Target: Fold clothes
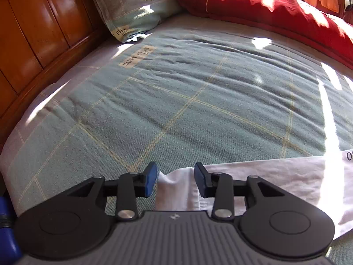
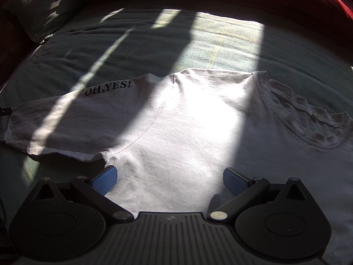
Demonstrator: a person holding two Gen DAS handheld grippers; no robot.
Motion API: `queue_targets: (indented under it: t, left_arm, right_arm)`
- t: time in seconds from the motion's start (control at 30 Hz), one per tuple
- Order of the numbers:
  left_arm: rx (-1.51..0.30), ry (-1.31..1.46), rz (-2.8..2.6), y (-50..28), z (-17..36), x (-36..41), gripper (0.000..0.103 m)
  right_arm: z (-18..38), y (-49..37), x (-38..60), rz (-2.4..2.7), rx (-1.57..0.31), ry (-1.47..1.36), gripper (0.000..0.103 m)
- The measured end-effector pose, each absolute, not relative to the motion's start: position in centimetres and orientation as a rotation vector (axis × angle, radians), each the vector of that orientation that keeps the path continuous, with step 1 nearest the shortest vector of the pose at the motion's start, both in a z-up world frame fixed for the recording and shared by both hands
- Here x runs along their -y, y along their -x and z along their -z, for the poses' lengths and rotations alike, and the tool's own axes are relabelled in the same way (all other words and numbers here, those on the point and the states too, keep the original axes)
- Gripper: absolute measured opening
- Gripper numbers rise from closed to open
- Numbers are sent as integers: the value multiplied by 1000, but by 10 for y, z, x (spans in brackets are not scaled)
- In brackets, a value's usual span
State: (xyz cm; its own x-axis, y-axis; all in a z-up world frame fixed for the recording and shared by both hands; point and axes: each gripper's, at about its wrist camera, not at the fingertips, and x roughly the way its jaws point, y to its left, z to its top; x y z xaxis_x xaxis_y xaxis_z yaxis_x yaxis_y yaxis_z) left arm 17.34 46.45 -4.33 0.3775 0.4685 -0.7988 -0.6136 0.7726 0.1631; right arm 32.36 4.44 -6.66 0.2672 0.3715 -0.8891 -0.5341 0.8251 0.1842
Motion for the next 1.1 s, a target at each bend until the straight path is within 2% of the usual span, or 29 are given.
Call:
queue_targets:
  t: [0.1, 0.17, 0.33, 0.5, 0.7, 0.8, 0.87, 1.0, 1.1]
  left_arm:
    - [-911, 181, -600, -182, 29, -442, 41]
    - [-909, 218, -496, -194, 28, -423, 50]
    - [-972, 360, -235, -229, 57, -375, 51]
    - [-1031, 353, -243, -229, 81, -379, 52]
    - [-1101, 239, -482, -191, 76, -430, 51]
    - [-1055, 325, -487, -175, 58, -436, 50]
    - [-1028, 372, -447, -171, 53, -428, 61]
    - [-1052, 387, -390, -173, 69, -404, 63]
    - [-1079, 383, -428, -167, 82, -404, 63]
  right_arm:
    - [65, -323, -44, -619, -1143, 156, 103]
    - [66, -322, -46, -622, -1142, 151, 103]
    - [66, -319, -52, -642, -1139, 129, 103]
    - [62, -318, -53, -661, -1133, 125, 103]
    - [62, -319, -47, -645, -1130, 127, 103]
    - [57, -317, -55, -675, -1105, 127, 103]
    - [53, -314, -67, -736, -1088, 115, 103]
    - [57, -309, -104, -847, -1060, 110, 103]
    - [69, -309, -127, -883, -1107, 87, 103]
